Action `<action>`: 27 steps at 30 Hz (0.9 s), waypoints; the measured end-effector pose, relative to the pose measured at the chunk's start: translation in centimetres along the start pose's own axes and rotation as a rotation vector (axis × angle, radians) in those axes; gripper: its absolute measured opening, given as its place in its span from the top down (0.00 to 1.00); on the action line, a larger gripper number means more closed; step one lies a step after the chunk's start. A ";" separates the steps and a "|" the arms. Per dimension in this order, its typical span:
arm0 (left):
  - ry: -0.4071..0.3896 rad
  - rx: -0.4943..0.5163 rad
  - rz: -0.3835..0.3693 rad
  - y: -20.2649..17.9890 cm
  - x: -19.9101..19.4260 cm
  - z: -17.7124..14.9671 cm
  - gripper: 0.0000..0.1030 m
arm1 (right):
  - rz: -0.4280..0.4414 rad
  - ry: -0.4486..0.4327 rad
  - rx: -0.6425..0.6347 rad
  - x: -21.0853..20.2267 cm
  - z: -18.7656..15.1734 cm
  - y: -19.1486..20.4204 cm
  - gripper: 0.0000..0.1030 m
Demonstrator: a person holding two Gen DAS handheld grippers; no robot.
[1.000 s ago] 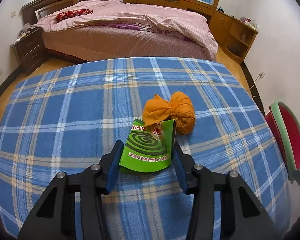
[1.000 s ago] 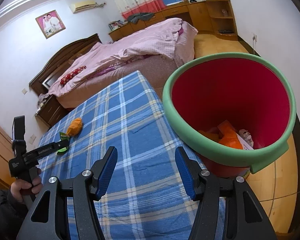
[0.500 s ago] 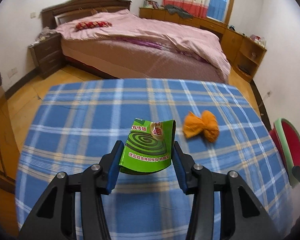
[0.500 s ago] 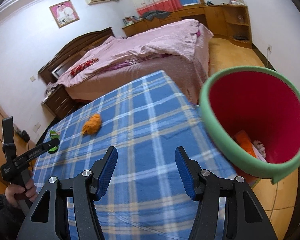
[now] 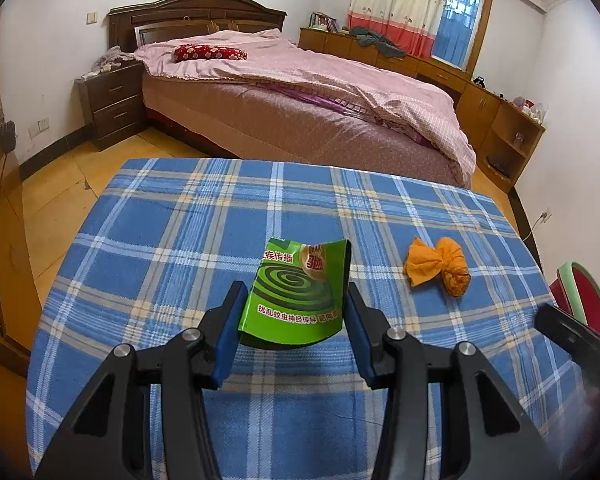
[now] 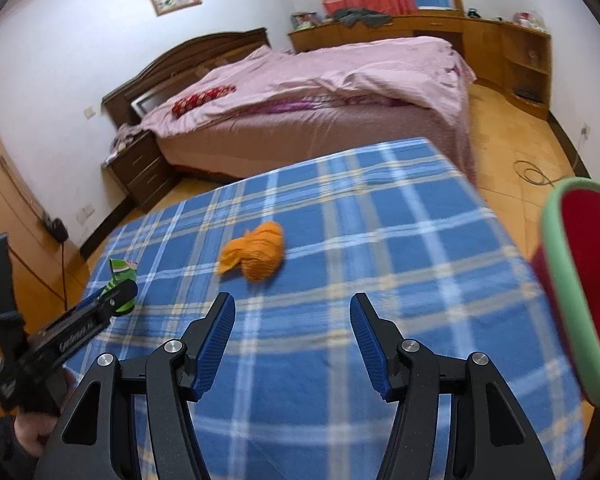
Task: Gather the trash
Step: 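Grasp the orange cloth bundle with the right gripper while the left holds the green box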
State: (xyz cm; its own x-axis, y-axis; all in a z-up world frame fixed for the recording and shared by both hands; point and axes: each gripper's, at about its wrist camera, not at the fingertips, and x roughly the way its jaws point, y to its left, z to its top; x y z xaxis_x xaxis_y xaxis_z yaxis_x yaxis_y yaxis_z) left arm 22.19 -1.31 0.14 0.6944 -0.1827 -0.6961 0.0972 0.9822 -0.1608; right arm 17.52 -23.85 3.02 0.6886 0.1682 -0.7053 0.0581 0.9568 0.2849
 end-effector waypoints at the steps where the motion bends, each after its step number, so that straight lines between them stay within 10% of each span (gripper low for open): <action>1: -0.001 -0.002 -0.003 0.0 0.0 -0.1 0.53 | 0.002 0.006 -0.009 0.6 0.2 0.4 0.41; 18: 0.021 -0.008 -0.019 0.0 0.8 -0.8 0.53 | -0.013 0.058 -0.096 7.6 2.1 3.4 0.41; 27: 0.009 -0.021 -0.032 0.3 0.5 -0.9 0.53 | -0.041 0.073 -0.096 8.2 1.5 3.1 0.76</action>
State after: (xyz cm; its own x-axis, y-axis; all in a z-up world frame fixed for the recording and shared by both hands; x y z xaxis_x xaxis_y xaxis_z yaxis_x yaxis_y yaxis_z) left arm 21.94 -1.10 -0.88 0.6845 -0.2141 -0.6969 0.1037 0.9748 -0.1976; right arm 24.43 -19.81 -0.95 0.6322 0.1420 -0.7617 0.0129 0.9810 0.1937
